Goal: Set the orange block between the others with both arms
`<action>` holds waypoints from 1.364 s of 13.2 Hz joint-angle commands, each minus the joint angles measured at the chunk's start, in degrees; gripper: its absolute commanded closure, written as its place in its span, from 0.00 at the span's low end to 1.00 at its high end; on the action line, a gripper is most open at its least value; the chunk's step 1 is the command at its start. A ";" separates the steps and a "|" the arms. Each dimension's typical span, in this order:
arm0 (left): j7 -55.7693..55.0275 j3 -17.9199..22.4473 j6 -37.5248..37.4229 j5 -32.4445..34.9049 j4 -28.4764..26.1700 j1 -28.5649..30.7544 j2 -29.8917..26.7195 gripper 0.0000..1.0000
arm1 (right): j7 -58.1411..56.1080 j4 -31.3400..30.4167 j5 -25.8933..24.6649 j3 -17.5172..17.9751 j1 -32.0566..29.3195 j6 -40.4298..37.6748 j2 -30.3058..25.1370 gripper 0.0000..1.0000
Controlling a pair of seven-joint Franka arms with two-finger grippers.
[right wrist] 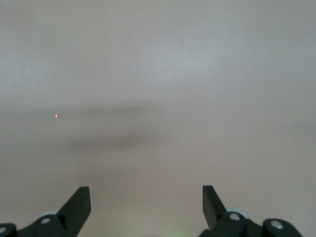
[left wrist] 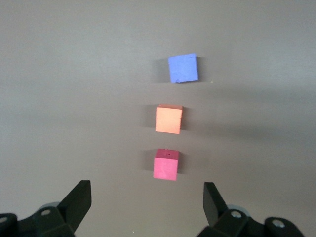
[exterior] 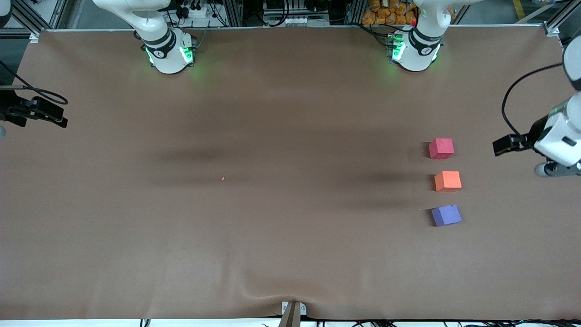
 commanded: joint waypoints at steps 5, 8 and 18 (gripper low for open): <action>4.63 7.84 -7.41 -7.66 -2.18 -6.41 -12.24 0.00 | -0.26 -0.23 0.86 -0.01 -0.21 -0.27 -0.56 0.00; 8.07 8.11 -8.92 -7.31 -1.31 -6.41 -12.34 0.00 | -1.05 -0.23 0.86 -0.01 -0.21 -0.27 -0.56 0.00; 7.11 6.88 -9.36 -6.96 1.51 -6.59 -12.51 0.00 | -2.73 -0.32 0.94 -0.01 -0.21 -0.27 -0.47 0.00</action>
